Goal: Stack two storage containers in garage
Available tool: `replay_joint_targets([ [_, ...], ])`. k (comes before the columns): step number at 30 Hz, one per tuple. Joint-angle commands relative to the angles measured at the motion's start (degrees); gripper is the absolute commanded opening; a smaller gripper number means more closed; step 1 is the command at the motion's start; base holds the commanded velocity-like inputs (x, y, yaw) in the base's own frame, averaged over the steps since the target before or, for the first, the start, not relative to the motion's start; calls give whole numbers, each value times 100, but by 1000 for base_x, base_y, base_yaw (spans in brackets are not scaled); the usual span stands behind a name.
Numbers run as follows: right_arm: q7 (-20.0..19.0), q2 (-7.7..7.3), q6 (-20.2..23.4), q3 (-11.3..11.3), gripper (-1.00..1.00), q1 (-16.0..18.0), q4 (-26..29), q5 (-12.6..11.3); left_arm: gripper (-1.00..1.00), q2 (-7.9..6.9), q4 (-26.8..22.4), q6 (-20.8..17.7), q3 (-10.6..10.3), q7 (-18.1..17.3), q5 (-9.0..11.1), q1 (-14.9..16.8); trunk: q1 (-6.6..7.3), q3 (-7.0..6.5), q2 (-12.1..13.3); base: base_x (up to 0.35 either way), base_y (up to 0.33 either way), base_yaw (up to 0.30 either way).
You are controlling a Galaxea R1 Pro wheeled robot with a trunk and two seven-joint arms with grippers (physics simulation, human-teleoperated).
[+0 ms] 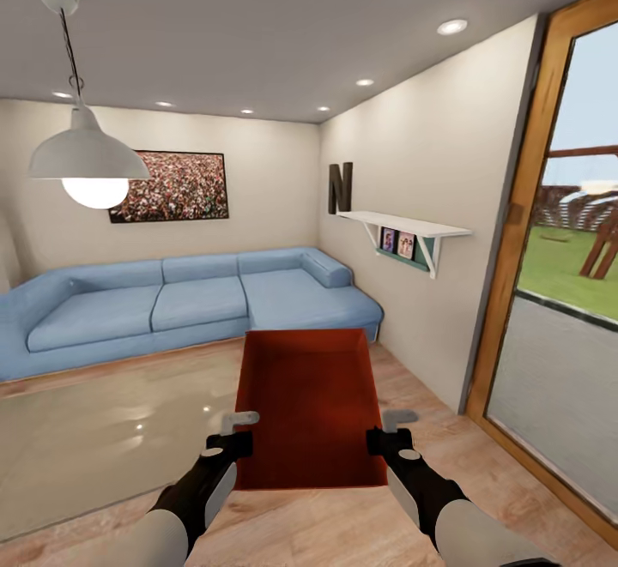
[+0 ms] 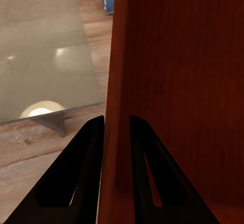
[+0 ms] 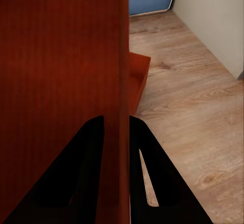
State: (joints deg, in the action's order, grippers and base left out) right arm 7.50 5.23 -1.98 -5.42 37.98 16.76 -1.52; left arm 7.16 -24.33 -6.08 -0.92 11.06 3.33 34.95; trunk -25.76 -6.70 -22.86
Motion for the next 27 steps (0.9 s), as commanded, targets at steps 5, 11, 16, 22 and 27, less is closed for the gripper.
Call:
replay_joint_targets([
  [5, 32, 49, -13, 29, -100, -2, -14, -76, -100, 5, -31, 204, 128, 62, -25, 3, -2, 15, -5, 0, 0, 271],
  [11, 32, 48, -13, 31, -100, -2, -14, -76, -100, 5, -37, 204, 128, 62, -25, 3, -2, 28, -5, 0, 0, 273],
  [16, 32, 48, -13, 32, -100, -2, -14, -76, -100, 5, -37, 204, 128, 62, -25, 3, -2, 39, -5, 0, 0, 273],
  [22, 32, 49, -13, 31, -100, -2, -14, -76, -100, 5, -37, 204, 128, 62, -25, 3, -2, 52, -5, 0, 0, 273],
  [27, 32, 48, -13, 30, -100, -2, -14, -74, -100, 5, -41, 204, 128, 62, -25, 3, -2, 57, -5, 0, 0, 270],
])
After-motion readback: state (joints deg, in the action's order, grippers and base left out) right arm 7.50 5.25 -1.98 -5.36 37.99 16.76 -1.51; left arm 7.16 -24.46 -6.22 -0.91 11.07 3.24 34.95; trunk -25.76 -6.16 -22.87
